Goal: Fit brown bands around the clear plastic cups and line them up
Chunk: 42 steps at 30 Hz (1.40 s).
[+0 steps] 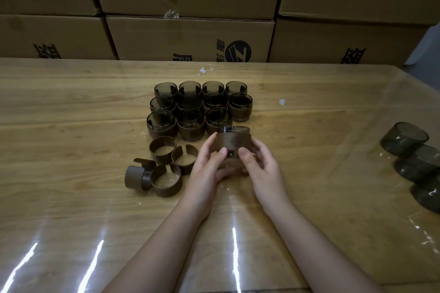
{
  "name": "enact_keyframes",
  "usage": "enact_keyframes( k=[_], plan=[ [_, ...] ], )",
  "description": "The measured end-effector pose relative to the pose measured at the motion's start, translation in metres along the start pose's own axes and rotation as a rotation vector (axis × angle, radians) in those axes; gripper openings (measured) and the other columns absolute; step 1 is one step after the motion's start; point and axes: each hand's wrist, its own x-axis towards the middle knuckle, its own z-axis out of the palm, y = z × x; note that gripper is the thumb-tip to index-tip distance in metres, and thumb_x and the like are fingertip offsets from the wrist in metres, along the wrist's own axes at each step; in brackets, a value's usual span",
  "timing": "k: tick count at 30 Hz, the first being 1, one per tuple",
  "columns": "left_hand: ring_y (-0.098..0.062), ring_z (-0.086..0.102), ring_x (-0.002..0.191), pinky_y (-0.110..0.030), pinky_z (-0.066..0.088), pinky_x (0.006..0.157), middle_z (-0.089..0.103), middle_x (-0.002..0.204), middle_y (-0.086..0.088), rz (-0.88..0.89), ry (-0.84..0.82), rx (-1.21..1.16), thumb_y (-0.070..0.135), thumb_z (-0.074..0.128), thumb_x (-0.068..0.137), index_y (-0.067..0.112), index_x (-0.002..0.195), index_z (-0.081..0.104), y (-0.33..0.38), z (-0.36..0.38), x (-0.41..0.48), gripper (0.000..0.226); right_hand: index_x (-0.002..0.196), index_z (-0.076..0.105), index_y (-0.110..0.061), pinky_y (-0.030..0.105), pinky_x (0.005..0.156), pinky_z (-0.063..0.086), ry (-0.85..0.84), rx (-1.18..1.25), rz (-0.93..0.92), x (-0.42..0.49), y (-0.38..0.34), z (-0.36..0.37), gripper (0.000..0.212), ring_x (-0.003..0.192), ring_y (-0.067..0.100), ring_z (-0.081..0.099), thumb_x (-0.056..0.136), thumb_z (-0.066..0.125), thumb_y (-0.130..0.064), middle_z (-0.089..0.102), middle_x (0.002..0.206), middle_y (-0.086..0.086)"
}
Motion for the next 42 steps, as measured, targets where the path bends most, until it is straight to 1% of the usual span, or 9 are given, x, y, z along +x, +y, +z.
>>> enact_keyframes(
  k=[8, 12, 19, 23, 27, 30, 35, 40, 42],
  plan=[
    [-0.032, 0.061, 0.115, -0.029, 0.057, 0.081, 0.057, 0.129, -0.02, -0.03, 0.078, -0.026, 0.006, 0.05, 0.094, 0.012, 0.125, 0.05, -0.003, -0.001, 0.002, 0.032, 0.108, 0.058, -0.041, 0.012, 0.052, 0.045, 0.045, 0.014, 0.039, 0.009, 0.006, -0.004, 0.041, 0.059, 0.0, 0.063, 0.072, 0.066, -0.06, 0.071, 0.081, -0.018],
    [-0.029, 0.063, 0.113, -0.027, 0.057, 0.078, 0.059, 0.127, -0.019, -0.015, 0.074, 0.012, 0.008, 0.049, 0.096, 0.011, 0.131, 0.048, -0.004, 0.001, 0.002, 0.035, 0.107, 0.059, -0.044, 0.013, 0.056, 0.048, 0.049, 0.018, 0.027, 0.01, 0.008, -0.003, 0.043, 0.071, 0.002, 0.068, 0.069, 0.067, -0.062, 0.072, 0.092, -0.016],
    [-0.015, 0.064, 0.11, -0.024, 0.055, 0.081, 0.063, 0.122, 0.0, 0.045, 0.04, 0.127, 0.008, 0.047, 0.098, 0.017, 0.141, 0.04, -0.004, 0.004, -0.001, 0.045, 0.118, 0.05, -0.043, 0.014, 0.071, 0.052, 0.01, 0.019, -0.05, 0.008, 0.006, -0.006, 0.046, 0.094, 0.0, 0.068, 0.079, 0.071, -0.031, 0.068, 0.101, -0.031],
    [-0.019, 0.062, 0.115, -0.034, 0.054, 0.092, 0.055, 0.134, -0.005, 0.085, 0.02, 0.135, 0.005, 0.048, 0.096, 0.016, 0.142, 0.04, -0.002, 0.004, -0.002, 0.048, 0.12, 0.051, -0.046, 0.016, 0.082, 0.052, -0.038, 0.007, -0.084, 0.008, 0.009, -0.007, 0.058, 0.106, 0.002, 0.065, 0.08, 0.07, -0.009, 0.065, 0.109, -0.032],
    [-0.024, 0.058, 0.119, -0.045, 0.048, 0.098, 0.054, 0.137, -0.009, 0.077, 0.026, 0.104, -0.003, 0.052, 0.091, 0.016, 0.138, 0.043, -0.002, 0.002, -0.004, 0.051, 0.126, 0.05, -0.041, 0.032, 0.1, 0.05, -0.041, 0.005, -0.12, 0.007, 0.012, -0.006, 0.068, 0.119, 0.01, 0.06, 0.081, 0.067, 0.007, 0.066, 0.123, -0.014],
    [-0.034, 0.055, 0.122, -0.051, 0.043, 0.102, 0.056, 0.132, -0.018, 0.052, 0.034, 0.066, -0.012, 0.051, 0.088, 0.01, 0.136, 0.043, -0.003, -0.001, -0.004, 0.053, 0.131, 0.045, -0.045, 0.043, 0.11, 0.041, -0.024, -0.078, -0.165, 0.002, 0.008, -0.003, 0.071, 0.13, 0.011, 0.051, 0.077, 0.068, -0.006, 0.053, 0.139, -0.002],
    [-0.03, 0.059, 0.114, -0.044, 0.046, 0.1, 0.055, 0.13, -0.016, 0.039, 0.079, 0.091, -0.015, 0.062, 0.077, 0.015, 0.12, 0.05, -0.001, -0.003, -0.008, 0.054, 0.132, 0.037, -0.046, 0.037, 0.111, 0.038, -0.006, -0.3, -0.248, -0.004, 0.005, -0.001, 0.074, 0.135, 0.009, 0.042, 0.072, 0.07, -0.018, 0.046, 0.141, -0.008],
    [-0.023, 0.064, 0.108, -0.037, 0.055, 0.087, 0.057, 0.126, -0.003, 0.024, 0.08, 0.172, -0.002, 0.063, 0.085, 0.02, 0.118, 0.057, -0.001, -0.004, -0.011, 0.04, 0.119, 0.053, -0.036, 0.007, 0.083, 0.039, 0.067, -0.377, -0.047, 0.0, 0.004, -0.006, 0.049, 0.111, 0.001, 0.053, 0.076, 0.077, -0.035, 0.058, 0.116, -0.017],
    [-0.017, 0.066, 0.1, -0.028, 0.055, 0.08, 0.059, 0.122, 0.001, 0.029, 0.075, 0.232, 0.004, 0.064, 0.086, 0.024, 0.112, 0.059, -0.001, -0.001, -0.012, 0.033, 0.105, 0.058, -0.036, 0.007, 0.072, 0.043, 0.123, -0.257, 0.023, 0.003, 0.001, -0.008, 0.03, 0.101, -0.002, 0.06, 0.08, 0.074, -0.04, 0.065, 0.104, -0.017]
  ],
)
